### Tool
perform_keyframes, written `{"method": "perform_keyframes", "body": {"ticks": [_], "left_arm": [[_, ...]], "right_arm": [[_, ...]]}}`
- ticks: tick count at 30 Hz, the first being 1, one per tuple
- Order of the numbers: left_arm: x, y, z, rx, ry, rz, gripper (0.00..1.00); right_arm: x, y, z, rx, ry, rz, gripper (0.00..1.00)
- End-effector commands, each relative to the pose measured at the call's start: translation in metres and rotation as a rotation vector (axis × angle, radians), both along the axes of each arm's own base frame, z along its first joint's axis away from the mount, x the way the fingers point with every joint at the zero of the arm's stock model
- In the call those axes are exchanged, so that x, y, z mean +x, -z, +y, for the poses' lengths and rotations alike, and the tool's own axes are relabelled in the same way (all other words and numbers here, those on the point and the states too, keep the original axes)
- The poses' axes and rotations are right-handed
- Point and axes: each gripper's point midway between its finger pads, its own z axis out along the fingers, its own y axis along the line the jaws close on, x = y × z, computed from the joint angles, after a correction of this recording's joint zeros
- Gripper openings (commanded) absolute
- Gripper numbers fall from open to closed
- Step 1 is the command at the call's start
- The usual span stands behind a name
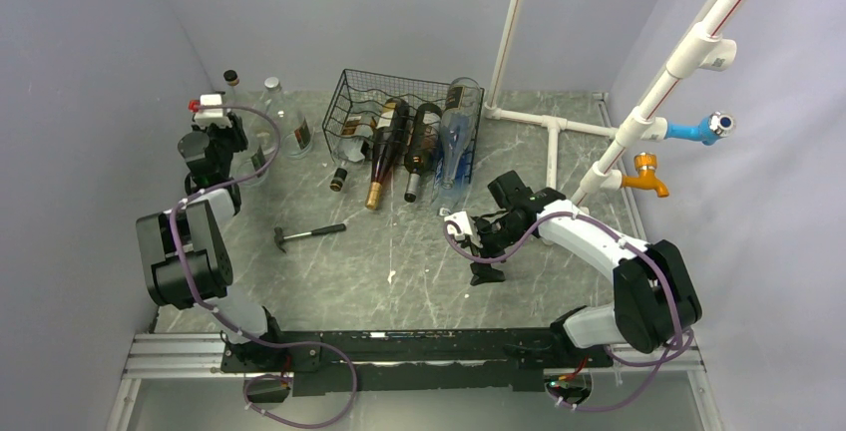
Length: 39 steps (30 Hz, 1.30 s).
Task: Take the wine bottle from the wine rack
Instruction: Place the wine bottle at the corner of the board.
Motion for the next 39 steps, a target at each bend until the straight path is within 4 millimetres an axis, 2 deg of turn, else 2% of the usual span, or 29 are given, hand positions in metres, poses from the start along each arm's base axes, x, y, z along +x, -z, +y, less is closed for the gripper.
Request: {"method": "perform_keyframes", "body": {"ticks": [1,8,11,15,21,26,31,39], "left_arm": [[-0.011,-0.087,0.002,0.099,-0.023,-0.267,0.48],[-0.025,-0.087,0.002,0.081,-0.049,-0.239,0.78],[-0.033,-0.091,0.002,0.064,-0.062,-0.219,0.98],[-0.046,-0.093,0.002,0.039,-0.086,-0.174,0.99],[-0.070,-0.104,-0.008,-0.138,-0.100,-0.094,1.00],[-0.091,-0.093,-0.025,-0.351,-0.101,0.057,0.99],[-0.115,-0.083,-0.055,-0.497,-0.021,0.112,1.00],[-0.149,-0.079,-0.101,-0.641,0.143,0.153,1.00]], "right_arm": [[0.009,-0.012,0.005,0.030,-0.011,-0.037,0.96],[0.008,-0.017,0.006,0.042,-0.013,-0.044,0.96],[0.009,-0.020,0.006,0.049,-0.013,-0.051,0.96],[0.009,-0.023,0.006,0.060,-0.011,-0.058,0.96],[0.009,-0.032,0.006,0.080,-0.009,-0.077,0.96],[0.008,-0.038,0.006,0.102,-0.015,-0.085,0.96],[0.006,-0.041,0.006,0.111,-0.019,-0.079,0.96],[0.006,-0.044,0.005,0.116,-0.012,-0.070,0.96]]}}
